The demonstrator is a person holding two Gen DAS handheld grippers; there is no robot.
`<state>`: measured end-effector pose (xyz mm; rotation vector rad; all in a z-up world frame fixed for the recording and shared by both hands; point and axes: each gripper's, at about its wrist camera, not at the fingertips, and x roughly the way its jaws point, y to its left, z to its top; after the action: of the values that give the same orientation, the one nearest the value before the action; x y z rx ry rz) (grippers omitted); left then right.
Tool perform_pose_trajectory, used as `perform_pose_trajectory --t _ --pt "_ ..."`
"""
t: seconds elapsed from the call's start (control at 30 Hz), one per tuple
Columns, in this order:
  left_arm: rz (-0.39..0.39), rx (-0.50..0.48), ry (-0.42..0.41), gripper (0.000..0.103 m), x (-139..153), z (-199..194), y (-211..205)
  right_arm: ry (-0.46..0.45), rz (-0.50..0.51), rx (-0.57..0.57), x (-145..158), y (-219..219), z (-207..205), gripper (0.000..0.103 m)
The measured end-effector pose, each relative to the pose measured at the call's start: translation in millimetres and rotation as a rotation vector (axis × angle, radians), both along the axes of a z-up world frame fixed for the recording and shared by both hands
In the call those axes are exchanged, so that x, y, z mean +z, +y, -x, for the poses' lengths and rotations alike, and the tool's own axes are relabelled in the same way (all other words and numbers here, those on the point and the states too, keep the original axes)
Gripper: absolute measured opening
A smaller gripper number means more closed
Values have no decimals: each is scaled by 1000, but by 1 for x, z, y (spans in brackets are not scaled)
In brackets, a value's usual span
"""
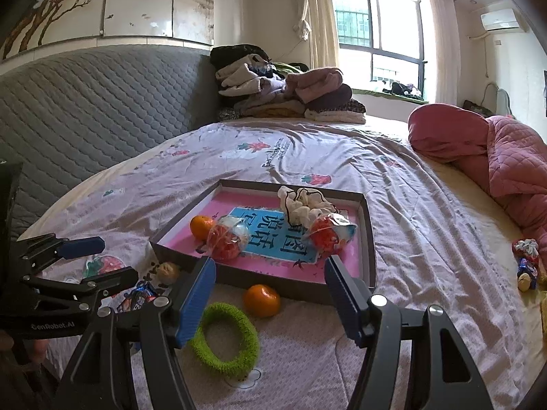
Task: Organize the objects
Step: 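Move the left tool to the blue cookie pack while the right tool approaches the green fuzzy ring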
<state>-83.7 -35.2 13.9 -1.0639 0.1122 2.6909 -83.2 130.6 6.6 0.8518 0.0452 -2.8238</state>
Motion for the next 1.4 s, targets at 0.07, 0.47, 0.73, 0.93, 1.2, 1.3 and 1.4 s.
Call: perform_pose_trajectory --t 0.07,0.47,0.73,0.93,1.2,1.3,1.4 --pt "4 -3 -4 75 -1 0 1 -6 -1 1 -2 -1 0 66" --pt "16 -8 -54 75 -16 -1 0 -52 -6 12 -14 -5 -1 65" --pt "30 -24 -75 75 -24 -2 1 -95 -15 12 -23 -7 2 65" --pt "28 -39 -111 75 -34 -1 1 -162 -20 3 -35 -7 10 65" --pt "50 -49 -137 75 -44 1 4 -230 -32 -7 -52 -7 16 66" --pt "43 -51 -153 75 -48 3 5 -240 -29 -1 -55 -8 17 65" --pt "49 -46 -157 75 -50 4 4 -252 -40 2 -60 -11 17 66"
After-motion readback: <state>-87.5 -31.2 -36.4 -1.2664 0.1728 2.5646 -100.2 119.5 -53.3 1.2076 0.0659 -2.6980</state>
